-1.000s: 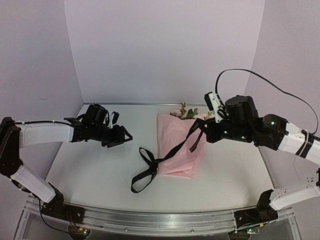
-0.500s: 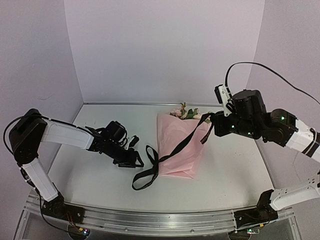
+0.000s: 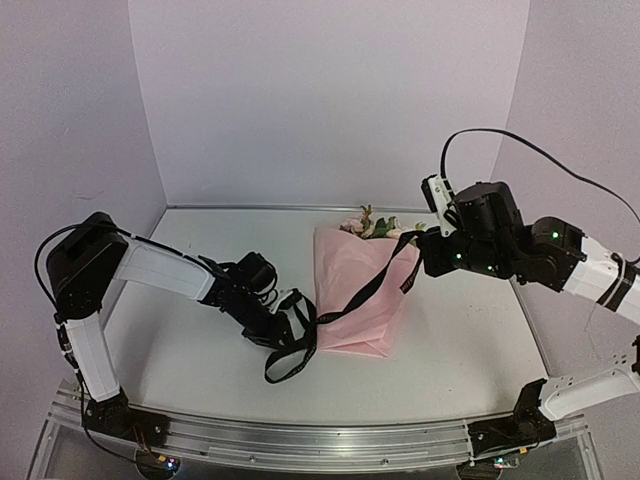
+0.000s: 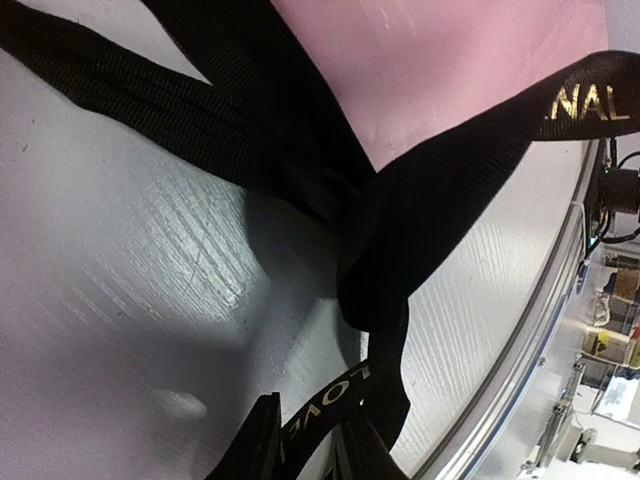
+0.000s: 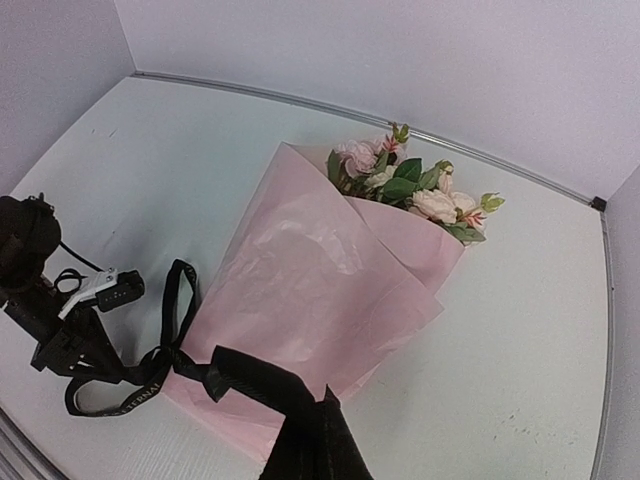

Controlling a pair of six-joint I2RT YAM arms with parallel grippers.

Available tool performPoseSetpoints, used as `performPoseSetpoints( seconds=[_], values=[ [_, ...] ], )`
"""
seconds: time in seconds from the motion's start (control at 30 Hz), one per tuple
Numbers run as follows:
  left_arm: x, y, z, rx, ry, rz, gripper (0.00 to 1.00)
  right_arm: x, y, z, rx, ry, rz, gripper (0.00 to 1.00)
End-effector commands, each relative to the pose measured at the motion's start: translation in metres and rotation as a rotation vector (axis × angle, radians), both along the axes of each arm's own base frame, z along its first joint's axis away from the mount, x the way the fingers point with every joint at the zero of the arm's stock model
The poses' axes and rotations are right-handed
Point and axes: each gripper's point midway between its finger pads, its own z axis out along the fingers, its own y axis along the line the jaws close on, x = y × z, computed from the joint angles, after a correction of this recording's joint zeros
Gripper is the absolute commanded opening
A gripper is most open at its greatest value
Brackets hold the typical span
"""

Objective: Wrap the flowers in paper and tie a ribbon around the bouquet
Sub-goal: Straighten the ribbon at the center of the board.

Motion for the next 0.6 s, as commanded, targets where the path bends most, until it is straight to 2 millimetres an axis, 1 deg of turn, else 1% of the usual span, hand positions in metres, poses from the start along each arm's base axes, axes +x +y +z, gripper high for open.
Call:
performPoseSetpoints(
  seconds=[0.0,0.03,0.07,0.1,0.13,0.2,0.23,0.27,0.37,0.47,0.57],
  values=[
    [0.003,-0.005,0.010,-0.010,-0.021,-0.016,0.04,0.012,-0.005,0.016,0.017,-0.029,-0.047,0.00],
    [0.004,-0.002,0.011,0.004,-0.034,-0.005,0.01,0.016,-0.008,0.017,0.020,-0.027,-0.063,0.00],
    [0.008,0.001,0.015,0.009,-0.051,0.010,0.00,0.021,-0.010,0.020,0.027,-0.030,-0.083,0.00],
    [0.013,0.005,0.024,0.008,-0.085,0.034,0.00,0.026,-0.013,0.023,0.031,-0.032,-0.105,0.00],
    [0.021,0.009,0.036,0.000,-0.125,0.063,0.00,0.033,-0.018,0.026,0.035,-0.033,-0.135,0.00],
    [0.036,0.022,0.061,-0.018,-0.201,0.130,0.00,0.048,-0.034,0.032,0.024,-0.038,-0.218,0.00],
    [0.045,0.031,0.079,-0.034,-0.252,0.170,0.00,0.055,-0.043,0.037,0.017,-0.041,-0.263,0.00],
    [0.057,0.044,0.099,-0.051,-0.307,0.226,0.00,0.062,-0.055,0.039,0.025,-0.034,-0.314,0.00],
    [0.087,0.086,0.146,-0.090,-0.425,0.401,0.00,0.074,-0.082,0.048,0.054,-0.034,-0.417,0.00],
    [0.107,0.133,0.206,-0.103,-0.616,0.590,0.00,0.076,-0.101,0.060,0.056,-0.062,-0.476,0.00],
    [0.123,0.175,0.251,-0.049,-0.776,0.772,0.00,0.075,-0.119,0.074,0.038,-0.094,-0.528,0.00]
  ],
)
